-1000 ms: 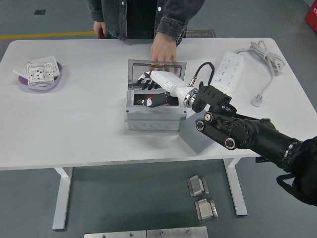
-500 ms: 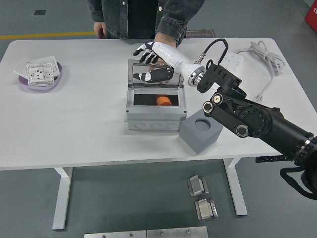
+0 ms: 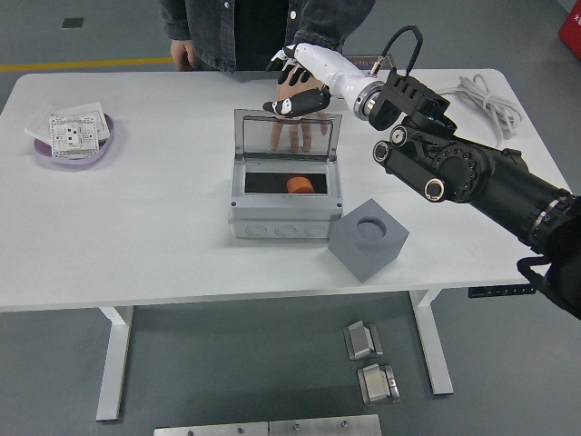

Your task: Pick up the cylinder from the cube,place it in the box,flap close box

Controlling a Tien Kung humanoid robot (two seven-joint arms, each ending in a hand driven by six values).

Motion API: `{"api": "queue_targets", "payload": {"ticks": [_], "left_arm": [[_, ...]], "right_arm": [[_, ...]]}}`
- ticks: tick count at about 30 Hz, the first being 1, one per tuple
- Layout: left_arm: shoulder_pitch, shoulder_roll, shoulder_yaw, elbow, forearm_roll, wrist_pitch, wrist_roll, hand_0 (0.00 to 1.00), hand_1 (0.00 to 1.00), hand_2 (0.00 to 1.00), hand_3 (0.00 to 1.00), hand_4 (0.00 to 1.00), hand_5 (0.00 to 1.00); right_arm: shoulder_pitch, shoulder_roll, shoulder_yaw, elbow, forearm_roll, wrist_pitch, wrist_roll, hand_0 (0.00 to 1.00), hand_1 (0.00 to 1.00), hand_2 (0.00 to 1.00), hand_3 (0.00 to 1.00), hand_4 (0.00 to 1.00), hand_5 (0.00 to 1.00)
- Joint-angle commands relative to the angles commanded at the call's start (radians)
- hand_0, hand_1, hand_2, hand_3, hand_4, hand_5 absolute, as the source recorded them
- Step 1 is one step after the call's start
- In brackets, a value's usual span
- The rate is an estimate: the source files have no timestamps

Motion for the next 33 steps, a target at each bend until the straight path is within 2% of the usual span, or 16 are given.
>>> {"api": "queue_targets", "payload": {"ticks": [3,7,13,19,26,33], "left_arm": [[-0.005,0.004,-0.004,-0.001,0.006,0.0,0.0,0.685,0.706,0.646,0.791,0.709,0.243],[-0.01,0.007,-0.02,-0.006,0.025,0.001,-0.001,0.685,0.706,0.646,0.789,0.708,0.243],[-0.01,0.004,-0.03,-0.009,0.036,0.002,-0.001,0.685,0.706,0.646,0.789,0.709,0.243],[-0.006,0.001,-0.033,-0.009,0.038,0.002,-0.001,0.685,0.706,0.647,0.788,0.709,0.244],[0.001,-0.004,-0.045,-0.009,0.04,0.003,-0.002,0.685,0.706,0.647,0.787,0.709,0.244],[0.007,-0.007,-0.051,-0.008,0.04,0.003,-0.003,0.685,0.706,0.647,0.787,0.709,0.245]], "right_arm": [[0.007,0.02,-0.07,-0.06,0.069,-0.002,0.006,0.601,0.597,0.616,0.73,0.867,0.37],[0.002,0.038,-0.145,-0.097,0.139,-0.008,0.012,0.609,0.6,0.628,0.735,0.868,0.377],[-0.023,0.047,-0.154,-0.082,0.132,-0.017,0.016,0.611,0.601,0.633,0.735,0.87,0.382],[-0.062,0.032,-0.084,-0.005,0.024,-0.027,0.009,0.613,0.606,0.633,0.735,0.864,0.383],[-0.111,-0.014,0.0,0.131,-0.128,-0.037,-0.014,0.614,0.604,0.634,0.735,0.863,0.393],[-0.154,-0.058,0.031,0.233,-0.223,-0.033,-0.033,0.606,0.603,0.637,0.735,0.861,0.406]]}}
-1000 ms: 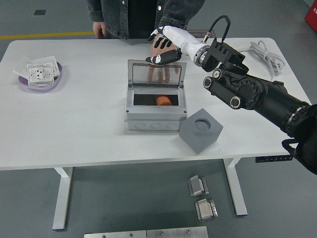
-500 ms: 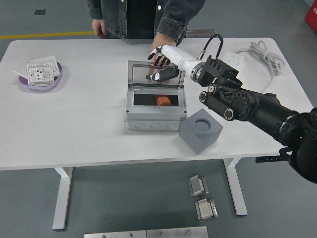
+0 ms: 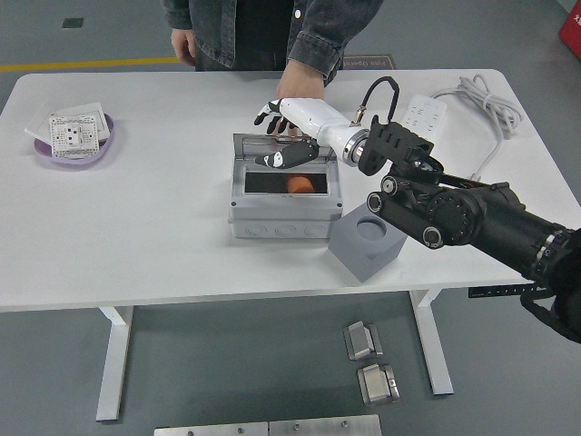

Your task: Pick up the cylinder from the cube,place it in the box,flap close box

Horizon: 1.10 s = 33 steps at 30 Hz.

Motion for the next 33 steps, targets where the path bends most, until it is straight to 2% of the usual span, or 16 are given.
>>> {"api": "queue_targets", "payload": {"ticks": [16,25,33], "left_arm": [[0.011,-0.007,-0.009,0.001,0.0,0.0,0.0,0.685,0.706,0.646,0.784,0.71,0.248],[0.013,-0.01,0.0,0.003,-0.008,-0.001,0.0,0.685,0.706,0.646,0.784,0.71,0.247],[0.016,-0.009,0.035,0.011,-0.041,-0.001,0.001,0.684,0.706,0.646,0.784,0.709,0.246]], "right_arm": [[-0.12,-0.079,0.063,0.195,-0.111,0.026,-0.043,0.567,0.587,0.641,0.742,0.859,0.405],[-0.173,-0.084,0.126,0.23,-0.138,0.041,-0.057,0.551,0.584,0.643,0.761,0.858,0.41],[-0.253,-0.14,0.264,0.257,-0.186,0.044,-0.063,0.549,0.575,0.641,0.762,0.859,0.41]]}}
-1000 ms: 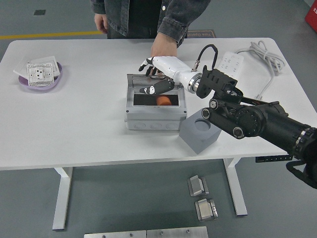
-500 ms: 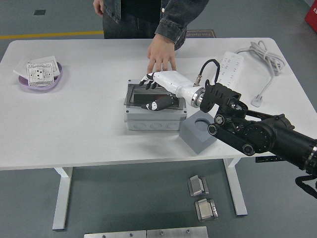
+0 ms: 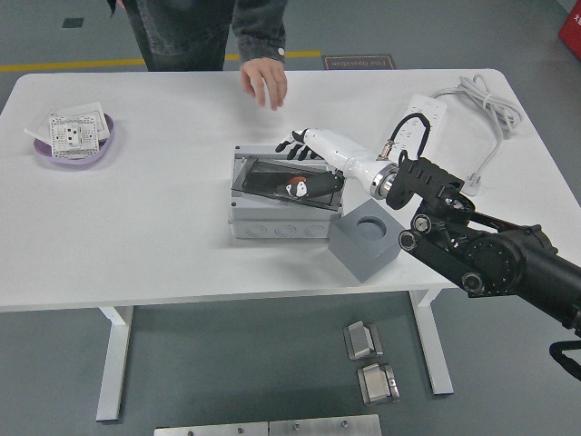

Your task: Pick up the cylinder from the cube,place it in the box,flap close box

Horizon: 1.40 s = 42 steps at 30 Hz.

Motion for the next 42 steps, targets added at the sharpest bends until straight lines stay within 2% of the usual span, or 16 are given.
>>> {"api": "queue_targets", "payload": {"ticks": [3,9,14,17,22,25,29,35,39,40,42], "left_arm": [[0.001,0.001,0.012,0.003,-0.012,0.0,0.0,0.684,0.706,0.646,0.784,0.709,0.246],[0.002,0.001,0.019,0.004,-0.017,0.0,0.0,0.684,0.706,0.645,0.782,0.708,0.245],[0.002,-0.001,0.019,0.004,-0.014,-0.001,0.0,0.684,0.706,0.645,0.781,0.708,0.246],[0.0,-0.001,0.018,0.004,-0.012,0.0,0.0,0.684,0.706,0.644,0.781,0.707,0.245],[-0.002,0.001,0.024,0.004,-0.011,-0.001,0.001,0.684,0.706,0.644,0.78,0.707,0.243],[-0.004,0.003,0.024,0.004,-0.009,-0.001,0.001,0.684,0.706,0.644,0.78,0.707,0.243],[-0.007,0.005,0.019,0.003,-0.004,0.0,0.0,0.684,0.705,0.644,0.778,0.707,0.243],[-0.001,-0.003,0.011,0.003,-0.002,-0.001,0.001,0.684,0.705,0.643,0.776,0.707,0.242],[0.001,-0.005,0.008,0.003,-0.001,-0.001,0.001,0.684,0.705,0.643,0.776,0.707,0.242],[0.001,-0.006,0.007,0.003,-0.001,-0.001,0.001,0.684,0.704,0.644,0.775,0.707,0.242],[0.0,-0.005,0.005,0.003,0.0,-0.001,0.001,0.684,0.704,0.644,0.775,0.707,0.242]], "right_arm": [[-0.048,-0.022,0.066,0.023,-0.023,0.0,-0.003,0.549,0.575,0.641,0.762,0.859,0.41],[-0.174,-0.066,0.224,0.114,-0.019,-0.017,0.013,0.539,0.559,0.634,0.758,0.86,0.414],[-0.293,-0.09,0.348,0.204,0.124,-0.016,0.07,0.533,0.557,0.634,0.758,0.861,0.418],[-0.369,-0.09,0.414,0.241,0.238,-0.006,0.116,0.533,0.554,0.632,0.75,0.864,0.426],[-0.485,-0.071,0.513,0.233,0.428,0.016,0.163,0.537,0.548,0.627,0.735,0.871,0.436],[-0.536,-0.071,0.53,0.223,0.545,0.034,0.171,0.537,0.548,0.627,0.735,0.871,0.436],[-0.564,-0.071,0.527,0.229,0.701,0.062,0.164,0.547,0.545,0.61,0.703,0.873,0.443],[-0.574,-0.064,0.534,0.273,0.904,0.111,0.125,0.551,0.544,0.602,0.689,0.876,0.45],[-0.575,-0.065,0.532,0.302,1.0,0.168,0.081,0.551,0.544,0.602,0.689,0.876,0.45],[-0.575,-0.066,0.531,0.308,1.02,0.183,0.07,0.584,0.577,0.622,0.698,0.889,0.507],[-0.576,-0.067,0.528,0.319,1.066,0.222,0.043,0.584,0.577,0.622,0.698,0.889,0.507]]}}
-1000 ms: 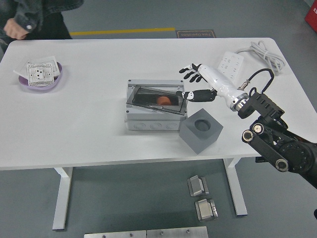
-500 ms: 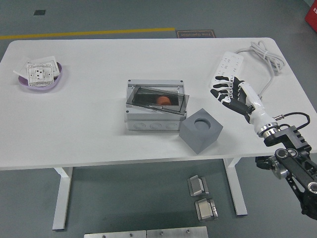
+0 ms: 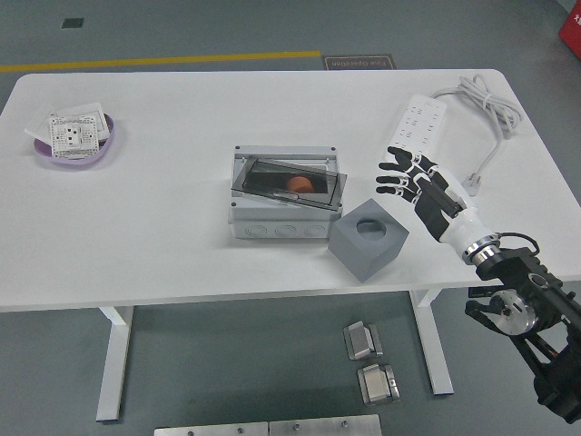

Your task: Pick up the cylinder from the cube,place it in the box,flap close box

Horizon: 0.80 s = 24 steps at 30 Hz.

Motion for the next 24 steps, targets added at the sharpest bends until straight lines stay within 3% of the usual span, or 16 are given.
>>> {"api": "queue_targets", "payload": {"ticks": [3,4,9,10,24], "left_arm": [[0.0,-0.001,-0.001,0.0,0.0,0.0,0.0,0.684,0.704,0.644,0.775,0.707,0.242],[0.001,-0.001,-0.001,0.0,0.0,0.0,0.0,0.685,0.704,0.643,0.775,0.706,0.241],[0.001,-0.002,0.0,0.0,-0.001,0.0,0.0,0.685,0.704,0.643,0.775,0.706,0.241],[0.001,-0.002,0.0,0.0,-0.001,0.0,0.0,0.685,0.704,0.643,0.774,0.707,0.241],[0.0,-0.004,-0.001,0.001,-0.003,-0.001,-0.001,0.685,0.704,0.642,0.772,0.707,0.24]], "right_arm": [[-0.002,0.0,-0.004,0.012,0.057,0.046,-0.027,0.584,0.577,0.622,0.698,0.889,0.507],[-0.003,0.001,-0.005,0.016,0.074,0.059,-0.034,0.675,0.631,0.671,0.753,0.969,0.72],[-0.006,0.0,-0.005,0.035,0.138,0.103,-0.061,0.675,0.631,0.671,0.753,0.969,0.72],[-0.006,-0.001,-0.003,0.038,0.142,0.108,-0.063,0.821,0.758,0.782,0.824,0.998,0.827],[-0.009,-0.007,0.017,0.046,0.144,0.145,-0.089,0.861,0.793,0.819,0.856,0.998,0.88]]}}
